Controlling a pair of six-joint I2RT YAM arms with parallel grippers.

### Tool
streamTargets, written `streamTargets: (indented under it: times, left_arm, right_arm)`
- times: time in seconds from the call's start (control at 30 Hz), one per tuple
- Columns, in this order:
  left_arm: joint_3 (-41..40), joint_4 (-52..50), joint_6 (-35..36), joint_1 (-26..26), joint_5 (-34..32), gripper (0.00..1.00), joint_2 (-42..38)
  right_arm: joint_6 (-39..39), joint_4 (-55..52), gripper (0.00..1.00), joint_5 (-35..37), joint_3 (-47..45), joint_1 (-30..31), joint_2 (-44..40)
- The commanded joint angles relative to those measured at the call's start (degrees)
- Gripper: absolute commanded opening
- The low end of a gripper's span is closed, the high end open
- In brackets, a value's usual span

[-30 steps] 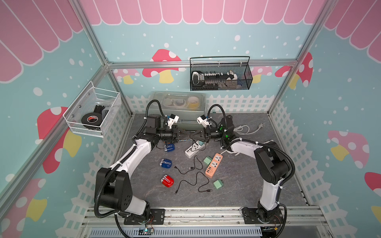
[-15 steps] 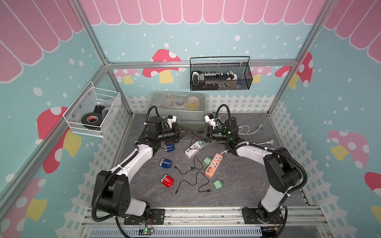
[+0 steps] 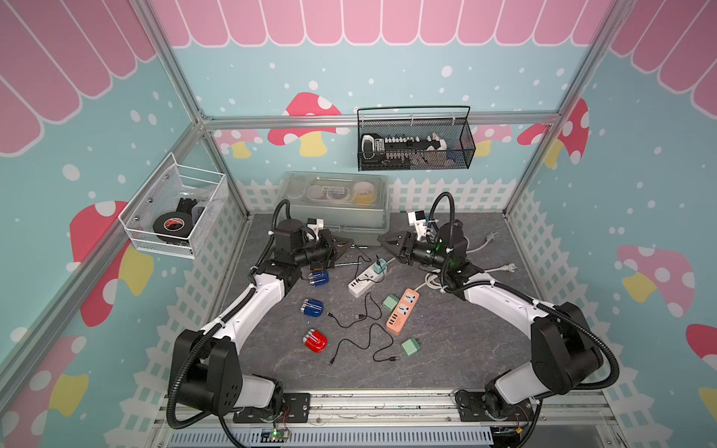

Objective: Charge the electric shaver
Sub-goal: Pick up the charging cable from the center of the board.

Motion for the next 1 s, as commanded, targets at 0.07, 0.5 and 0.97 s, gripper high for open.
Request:
streamTargets:
  times: [0.07, 0.5, 0.97]
  left_arm:
    - [0.09, 4.81, -5.96, 0.03, -0.44, 0.0, -0.59]
    - [0.41, 5.41, -6.42, 0.08, 1.33, 0.0, 0.54]
    - [0.82, 5.78, -5.99, 0.03, 2.28, 0.0, 1.82]
  right_arm:
    - [-0.43, 0.48, 0.52, -1.53, 0.88, 0.73, 2.88]
    - [15.45, 25.05, 0.54, -12.19, 9.57, 1.46, 17.45]
    - [20.45, 29.0, 0.46, -14.89, 8.98, 2.64, 19.85]
